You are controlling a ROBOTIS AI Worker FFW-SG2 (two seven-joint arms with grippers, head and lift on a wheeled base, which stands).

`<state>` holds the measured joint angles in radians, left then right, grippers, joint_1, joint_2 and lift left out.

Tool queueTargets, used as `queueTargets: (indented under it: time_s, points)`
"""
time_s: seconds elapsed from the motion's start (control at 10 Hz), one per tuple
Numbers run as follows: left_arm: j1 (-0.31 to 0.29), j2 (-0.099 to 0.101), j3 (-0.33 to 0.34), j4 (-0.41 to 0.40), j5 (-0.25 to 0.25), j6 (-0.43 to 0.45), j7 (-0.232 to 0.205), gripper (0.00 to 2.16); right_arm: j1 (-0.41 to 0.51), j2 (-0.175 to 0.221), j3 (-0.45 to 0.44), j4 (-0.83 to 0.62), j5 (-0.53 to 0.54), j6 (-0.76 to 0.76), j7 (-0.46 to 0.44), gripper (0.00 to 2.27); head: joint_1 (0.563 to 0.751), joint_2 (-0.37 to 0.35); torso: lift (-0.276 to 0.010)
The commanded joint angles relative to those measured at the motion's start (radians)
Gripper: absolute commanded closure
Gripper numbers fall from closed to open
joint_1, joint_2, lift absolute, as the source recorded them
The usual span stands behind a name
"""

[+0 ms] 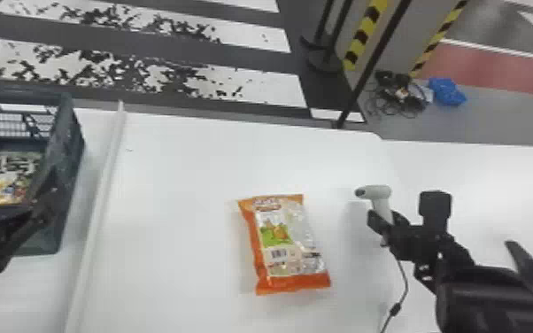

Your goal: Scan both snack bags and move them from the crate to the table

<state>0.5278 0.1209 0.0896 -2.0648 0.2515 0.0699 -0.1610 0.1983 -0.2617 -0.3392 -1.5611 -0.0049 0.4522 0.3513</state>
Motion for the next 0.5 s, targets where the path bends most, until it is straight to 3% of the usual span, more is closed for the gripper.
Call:
queueTargets:
  time_s: [0.0,0.3,0.4]
  points:
    - [0.000,0.002,-0.005,-0.001,0.000,0.000,0.000,0.10,0.000,-0.001,0.006,0.018,0.000,-0.005,-0.002,2.23,0.695,-0.260,-0.088]
    - [0.000,0.003,-0.005,-0.006,0.000,0.000,0.000,0.10,-0.002,-0.001,0.019,0.042,0.000,-0.033,-0.012,2.17,0.695,-0.262,-0.088]
    - [0.001,0.003,-0.005,-0.006,0.000,0.000,0.000,0.10,-0.002,0.002,0.019,0.042,-0.003,-0.042,-0.014,1.88,0.695,-0.262,-0.088]
